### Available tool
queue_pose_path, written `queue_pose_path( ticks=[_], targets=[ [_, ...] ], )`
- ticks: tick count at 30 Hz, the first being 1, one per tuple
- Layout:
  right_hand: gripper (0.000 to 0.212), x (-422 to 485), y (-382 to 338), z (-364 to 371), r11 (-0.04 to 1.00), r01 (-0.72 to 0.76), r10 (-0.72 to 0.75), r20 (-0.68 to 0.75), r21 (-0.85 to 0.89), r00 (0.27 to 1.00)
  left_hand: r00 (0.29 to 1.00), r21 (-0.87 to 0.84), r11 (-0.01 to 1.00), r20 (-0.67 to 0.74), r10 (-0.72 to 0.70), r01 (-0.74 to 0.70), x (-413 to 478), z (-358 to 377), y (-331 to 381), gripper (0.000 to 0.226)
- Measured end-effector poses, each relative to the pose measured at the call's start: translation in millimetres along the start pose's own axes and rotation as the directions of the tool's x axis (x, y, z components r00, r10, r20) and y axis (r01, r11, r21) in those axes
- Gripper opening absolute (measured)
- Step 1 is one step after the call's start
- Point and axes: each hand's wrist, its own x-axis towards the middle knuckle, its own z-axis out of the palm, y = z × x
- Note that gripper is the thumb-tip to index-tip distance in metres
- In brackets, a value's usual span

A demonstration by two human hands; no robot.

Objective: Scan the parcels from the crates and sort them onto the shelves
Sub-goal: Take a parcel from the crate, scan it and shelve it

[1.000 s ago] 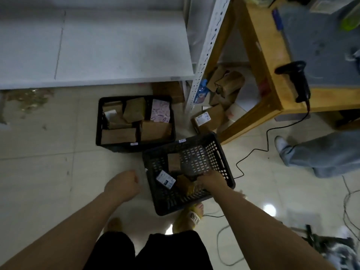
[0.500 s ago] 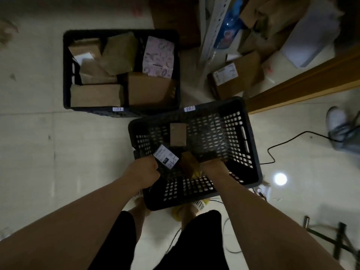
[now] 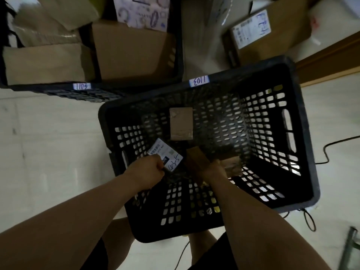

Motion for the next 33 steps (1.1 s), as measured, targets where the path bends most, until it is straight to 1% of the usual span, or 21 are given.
queue_pose_path(
  ticks=[3,5,7,8,9,10,11,13,14,15,17,19,20,21,22,24,26,27,29,31,33],
  targets=[
    [0.075,-1,0,5,0.999,0.037,-0.037,-0.016,-0.017,0.999,1.000,-0.006,1.000,-0.007,-0.006,0.006,-1,-3,-4,0.025],
    [0.078,-13,-1,-3,0.999,0.002,-0.003,0.008,0.036,1.000,1.000,-0.015,1.000,-0.003,-0.014,0.014,-9,-7,-3,0.021],
    [0.077,-33,1,-20,0.991,-0.025,0.021,0.032,0.128,0.999,1.000,-0.029,0.999,-0.007,-0.023,0.023,-24,-12,-2,0.008],
    [0.077,-48,2,-31,0.976,-0.012,0.003,0.044,0.215,0.999,1.000,-0.043,0.999,-0.010,-0.020,0.020,-33,-16,1,0.002],
    [0.080,-62,5,-42,0.949,-0.001,-0.015,0.051,0.316,0.999,1.000,-0.062,0.998,-0.011,-0.019,0.018,-44,-20,4,0.006],
    [0.088,-80,7,-54,0.889,-0.009,-0.025,0.068,0.458,0.997,1.000,-0.085,0.996,-0.012,-0.016,0.015,-57,-26,9,0.012],
    [0.088,-102,9,-65,0.804,-0.034,-0.021,0.085,0.594,0.996,1.000,-0.112,0.994,-0.016,-0.015,0.013,-70,-32,14,0.017],
    [0.059,-151,14,-91,0.614,-0.073,-0.061,0.140,0.786,0.988,0.999,-0.162,0.987,-0.052,0.001,-0.009,-102,-48,30,0.016],
    [0.050,-177,15,-104,0.548,-0.102,-0.104,0.189,0.830,0.977,0.997,-0.184,0.983,-0.075,0.012,-0.026,-119,-58,38,0.009],
    [0.048,-206,16,-118,0.477,-0.138,-0.146,0.233,0.868,0.961,0.996,-0.205,0.978,-0.081,0.028,-0.044,-137,-69,47,0.013],
    [0.049,-264,16,-144,0.390,-0.177,-0.242,0.286,0.904,0.927,0.994,-0.257,0.961,-0.070,0.089,-0.104,-176,-95,64,0.058],
    [0.045,-320,17,-166,0.366,-0.172,-0.310,0.294,0.914,0.904,0.983,-0.317,0.931,-0.096,0.159,-0.182,-219,-125,79,0.108],
    [0.043,-346,19,-174,0.378,-0.154,-0.317,0.283,0.913,0.905,0.973,-0.320,0.921,-0.131,0.191,-0.224,-240,-140,85,0.129],
    [0.044,-374,20,-183,0.392,-0.145,-0.342,0.290,0.908,0.894,0.960,-0.314,0.912,-0.172,0.221,-0.266,-263,-155,91,0.141],
    [0.046,-397,22,-191,0.421,-0.124,-0.363,0.293,0.899,0.885,0.943,-0.308,0.898,-0.213,0.257,-0.315,-287,-170,98,0.146],
    [0.053,-445,25,-204,0.480,-0.093,-0.389,0.306,0.873,0.869,0.895,-0.275,0.863,-0.279,0.349,-0.423,-334,-197,110,0.147],
    [0.061,-489,27,-216,0.548,-0.047,-0.394,0.307,0.835,0.866,0.853,-0.217,0.836,-0.275,0.444,-0.505,-380,-222,120,0.143],
    [0.064,-511,26,-221,0.581,-0.011,-0.398,0.296,0.814,0.869,0.833,-0.170,0.826,-0.262,0.487,-0.537,-398,-233,123,0.136],
    [0.068,-546,24,-227,0.610,0.051,-0.409,0.259,0.791,0.875,0.808,-0.088,0.815,-0.230,0.542,-0.572,-428,-252,128,0.108],
    [0.072,-576,21,-232,0.571,0.110,-0.425,0.179,0.813,0.887,0.812,-0.126,0.809,-0.212,0.544,-0.574,-454,-267,129,0.081],
    [0.084,-605,19,-239,0.550,0.220,-0.440,0.056,0.806,0.896,0.834,-0.284,0.785,-0.187,0.519,-0.551,-475,-279,128,0.072]
  ],
)
